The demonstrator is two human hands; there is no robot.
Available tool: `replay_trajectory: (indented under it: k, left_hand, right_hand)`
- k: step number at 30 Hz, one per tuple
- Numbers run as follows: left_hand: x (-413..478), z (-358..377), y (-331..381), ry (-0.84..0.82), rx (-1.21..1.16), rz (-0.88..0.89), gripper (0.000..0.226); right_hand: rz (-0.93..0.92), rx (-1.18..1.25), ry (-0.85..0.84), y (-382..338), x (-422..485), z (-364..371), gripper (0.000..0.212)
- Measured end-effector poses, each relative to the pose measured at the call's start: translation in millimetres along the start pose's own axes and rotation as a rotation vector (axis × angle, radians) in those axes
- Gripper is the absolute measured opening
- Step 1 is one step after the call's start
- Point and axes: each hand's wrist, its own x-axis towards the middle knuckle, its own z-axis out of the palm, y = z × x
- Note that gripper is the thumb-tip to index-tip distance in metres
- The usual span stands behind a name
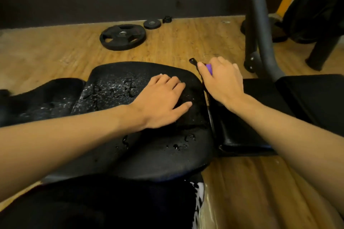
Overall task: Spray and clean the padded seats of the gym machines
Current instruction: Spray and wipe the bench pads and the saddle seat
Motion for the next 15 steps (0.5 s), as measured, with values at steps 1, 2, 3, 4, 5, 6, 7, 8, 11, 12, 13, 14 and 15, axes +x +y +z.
replay_trajectory:
  k: [1,2,3,4,5,6,7,8,11,12,13,14,15]
  left_hand:
    - [-14.7,-5.1,-6.6,-0.016,0.036,0.016,0.085]
    - [-29.1,-9.8,-12.6,-0.033,0.063,0.026,0.085]
    - [-42.7,-14.9,-18.0,-0.052,0.087,0.035,0.085]
    - [-54.8,-20.1,-22.5,-0.076,0.111,0.051,0.084]
    - [-65.2,-25.3,-26.2,-0.101,0.139,0.073,0.084]
    - [-73.9,-29.9,-29.1,-0.120,0.163,0.093,0.083]
    - [-81.5,-33.8,-31.3,-0.136,0.178,0.103,0.081]
    - [-88.6,-37.2,-32.8,-0.152,0.183,0.103,0.080]
    - [-105.4,-43.2,-32.0,-0.179,0.195,0.147,0.074]
    - [-108.5,-44.1,-31.6,-0.184,0.210,0.179,0.072]
    - [-110.5,-44.2,-30.4,-0.189,0.221,0.212,0.070]
    - [-110.9,-44.3,-29.3,-0.193,0.229,0.239,0.069]
    - [-109.9,-44.3,-28.8,-0.198,0.233,0.260,0.068]
  right_hand:
    - [0.087,0.080,0.017,-9.6,-5.3,-1.5,0.054]
    - [0.182,0.162,0.040,-20.5,-11.6,-3.3,0.052]
    - [0.279,0.239,0.066,-32.2,-19.4,-5.2,0.049]
    - [0.371,0.311,0.094,-44.0,-29.5,-7.1,0.046]
    - [0.451,0.375,0.131,-55.8,-41.7,-9.1,0.043]
    - [0.509,0.424,0.177,-67.5,-56.1,-11.8,0.041]
    - [0.550,0.460,0.226,-78.5,-72.0,-14.0,0.040]
    - [0.588,0.496,0.271,-89.3,-89.6,-17.8,0.039]
    - [0.697,0.618,0.403,-112.7,-147.3,-20.5,0.039]
    - [0.724,0.648,0.459,-119.0,-164.3,-19.0,0.038]
    - [0.755,0.674,0.518,-124.3,-180.0,-15.8,0.038]
    - [0.793,0.698,0.576,-128.6,-192.3,-12.1,0.038]
    - [0.837,0.727,0.630,-132.5,-200.7,-9.5,0.039]
